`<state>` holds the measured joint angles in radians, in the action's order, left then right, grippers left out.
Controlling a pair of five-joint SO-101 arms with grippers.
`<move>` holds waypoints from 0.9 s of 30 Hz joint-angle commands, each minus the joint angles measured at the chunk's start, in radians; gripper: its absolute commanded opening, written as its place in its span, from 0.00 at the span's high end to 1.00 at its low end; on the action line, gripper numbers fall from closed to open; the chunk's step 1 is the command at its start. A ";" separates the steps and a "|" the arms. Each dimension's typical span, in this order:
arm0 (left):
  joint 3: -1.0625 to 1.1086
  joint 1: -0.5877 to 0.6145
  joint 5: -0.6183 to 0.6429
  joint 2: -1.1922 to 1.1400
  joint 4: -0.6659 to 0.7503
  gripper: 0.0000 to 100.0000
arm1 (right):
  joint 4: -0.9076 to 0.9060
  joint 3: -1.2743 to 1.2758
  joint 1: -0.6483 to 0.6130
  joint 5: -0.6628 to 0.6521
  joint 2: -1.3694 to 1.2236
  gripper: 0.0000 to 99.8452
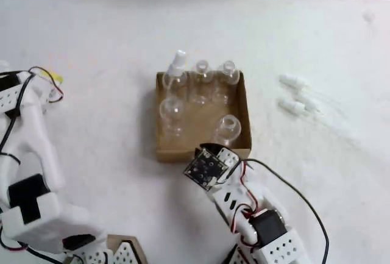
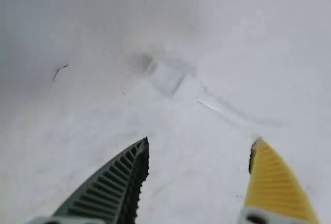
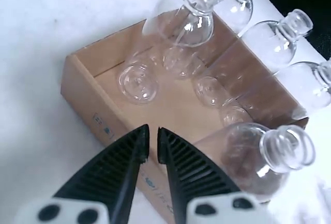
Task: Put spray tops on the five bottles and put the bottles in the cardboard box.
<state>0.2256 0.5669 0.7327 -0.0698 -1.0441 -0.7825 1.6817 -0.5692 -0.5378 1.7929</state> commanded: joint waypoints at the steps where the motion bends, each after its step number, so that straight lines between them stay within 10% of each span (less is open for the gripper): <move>1: -0.052 0.012 0.035 -0.030 0.064 0.71 | 0.024 0.008 0.008 -0.008 0.007 0.98; 7: -0.052 0.033 0.295 -0.137 0.207 0.71 | 0.024 0.008 0.008 -0.008 0.007 0.98; 23: -0.077 0.013 0.299 -0.317 0.334 0.71 | 0.022 0.008 0.008 -0.008 0.007 0.98; 27: -0.245 0.008 0.295 -0.412 0.172 0.71 | 0.022 0.008 0.007 -0.008 0.007 0.98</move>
<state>0.1565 0.5930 1.0273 -0.4365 -0.7541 -0.7825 1.6817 -0.5692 -0.5378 1.7929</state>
